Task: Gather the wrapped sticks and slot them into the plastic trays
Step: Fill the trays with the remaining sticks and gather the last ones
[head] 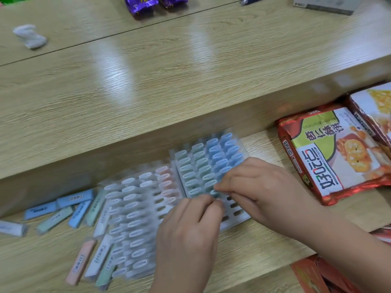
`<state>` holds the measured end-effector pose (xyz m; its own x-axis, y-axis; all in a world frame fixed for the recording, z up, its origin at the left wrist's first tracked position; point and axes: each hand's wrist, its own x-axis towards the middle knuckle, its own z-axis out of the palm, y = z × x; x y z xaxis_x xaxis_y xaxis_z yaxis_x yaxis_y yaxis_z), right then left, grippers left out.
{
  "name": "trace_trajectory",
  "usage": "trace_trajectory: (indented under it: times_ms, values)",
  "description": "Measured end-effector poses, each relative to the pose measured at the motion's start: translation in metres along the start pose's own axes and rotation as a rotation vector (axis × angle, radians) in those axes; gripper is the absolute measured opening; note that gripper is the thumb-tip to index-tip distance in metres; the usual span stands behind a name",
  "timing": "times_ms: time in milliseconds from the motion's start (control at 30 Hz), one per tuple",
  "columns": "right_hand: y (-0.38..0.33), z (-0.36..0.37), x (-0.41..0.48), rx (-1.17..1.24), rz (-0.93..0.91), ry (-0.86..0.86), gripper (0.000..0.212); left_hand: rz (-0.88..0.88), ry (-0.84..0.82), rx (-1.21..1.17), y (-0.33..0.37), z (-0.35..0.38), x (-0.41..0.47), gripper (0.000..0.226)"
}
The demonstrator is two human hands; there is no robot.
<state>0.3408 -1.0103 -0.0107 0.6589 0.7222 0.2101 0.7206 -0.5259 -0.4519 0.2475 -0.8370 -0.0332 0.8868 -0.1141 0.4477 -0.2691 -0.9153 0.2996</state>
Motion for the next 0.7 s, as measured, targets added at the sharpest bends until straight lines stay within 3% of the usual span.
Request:
trace_trajectory:
  times_ms: [133, 200, 367, 533, 700]
  values:
    - [-0.001, 0.002, -0.006, -0.107, -0.031, -0.005, 0.04, -0.056, -0.123, 0.006, 0.003, -0.013, 0.008, 0.017]
    - [-0.006, 0.005, -0.006, -0.174, -0.032, 0.065, 0.037, -0.074, -0.132, -0.012, 0.002, -0.021, 0.007, 0.025]
    - [-0.06, 0.028, 0.021, -0.065, 0.003, 0.226, 0.032, -0.207, 0.095, -0.072, -0.03, -0.056, -0.016, 0.022]
    - [-0.132, 0.068, 0.081, 0.108, -0.146, 0.06, 0.028, -0.618, 0.275, -0.068, -0.1, -0.105, -0.075, 0.025]
    - [-0.179, 0.107, 0.145, -0.016, -0.208, -0.188, 0.026, -0.956, 0.105, 0.028, -0.169, -0.129, -0.125, 0.032]
